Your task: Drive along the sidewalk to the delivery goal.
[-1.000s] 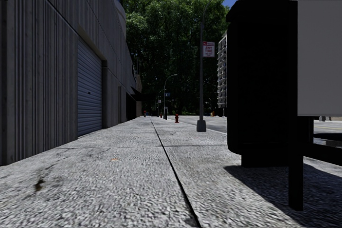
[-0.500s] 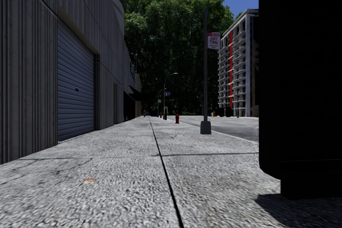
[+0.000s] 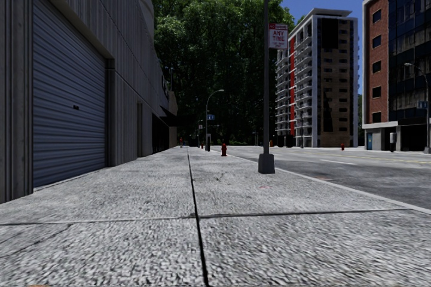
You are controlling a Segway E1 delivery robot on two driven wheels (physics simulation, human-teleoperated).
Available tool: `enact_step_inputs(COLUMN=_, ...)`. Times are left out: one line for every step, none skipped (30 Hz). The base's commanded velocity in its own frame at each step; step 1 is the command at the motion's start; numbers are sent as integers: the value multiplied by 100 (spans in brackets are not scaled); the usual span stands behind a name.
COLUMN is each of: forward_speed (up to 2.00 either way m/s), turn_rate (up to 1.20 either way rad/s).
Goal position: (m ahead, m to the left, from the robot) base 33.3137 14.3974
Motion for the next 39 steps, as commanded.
enact_step_inputs(forward_speed=200, turn_rate=0)
enact_step_inputs(forward_speed=200, turn_rate=0)
enact_step_inputs(forward_speed=200, turn_rate=0)
enact_step_inputs(forward_speed=200, turn_rate=0)
enact_step_inputs(forward_speed=200, turn_rate=0)
enact_step_inputs(forward_speed=200, turn_rate=0)
enact_step_inputs(forward_speed=200, turn_rate=0)
enact_step_inputs(forward_speed=200, turn_rate=0)
enact_step_inputs(forward_speed=200, turn_rate=0)
enact_step_inputs(forward_speed=200, turn_rate=0)
enact_step_inputs(forward_speed=200, turn_rate=0)
enact_step_inputs(forward_speed=200, turn_rate=0)
enact_step_inputs(forward_speed=200, turn_rate=0)
enact_step_inputs(forward_speed=200, turn_rate=0)
enact_step_inputs(forward_speed=200, turn_rate=0)
enact_step_inputs(forward_speed=200, turn_rate=0)
enact_step_inputs(forward_speed=200, turn_rate=0)
enact_step_inputs(forward_speed=200, turn_rate=0)
enact_step_inputs(forward_speed=200, turn_rate=0)
enact_step_inputs(forward_speed=200, turn_rate=0)
enact_step_inputs(forward_speed=200, turn_rate=0)
enact_step_inputs(forward_speed=200, turn_rate=0)
enact_step_inputs(forward_speed=200, turn_rate=0)
enact_step_inputs(forward_speed=200, turn_rate=0)
enact_step_inputs(forward_speed=200, turn_rate=0)
enact_step_inputs(forward_speed=200, turn_rate=0)
enact_step_inputs(forward_speed=200, turn_rate=0)
enact_step_inputs(forward_speed=200, turn_rate=0)
enact_step_inputs(forward_speed=200, turn_rate=0)
enact_step_inputs(forward_speed=200, turn_rate=0)
enact_step_inputs(forward_speed=200, turn_rate=0)
enact_step_inputs(forward_speed=200, turn_rate=0)
enact_step_inputs(forward_speed=200, turn_rate=0)
enact_step_inputs(forward_speed=200, turn_rate=0)
enact_step_inputs(forward_speed=200, turn_rate=0)
enact_step_inputs(forward_speed=200, turn_rate=0)
enact_step_inputs(forward_speed=200, turn_rate=0)
enact_step_inputs(forward_speed=200, turn_rate=0)
enact_step_inputs(forward_speed=200, turn_rate=0)
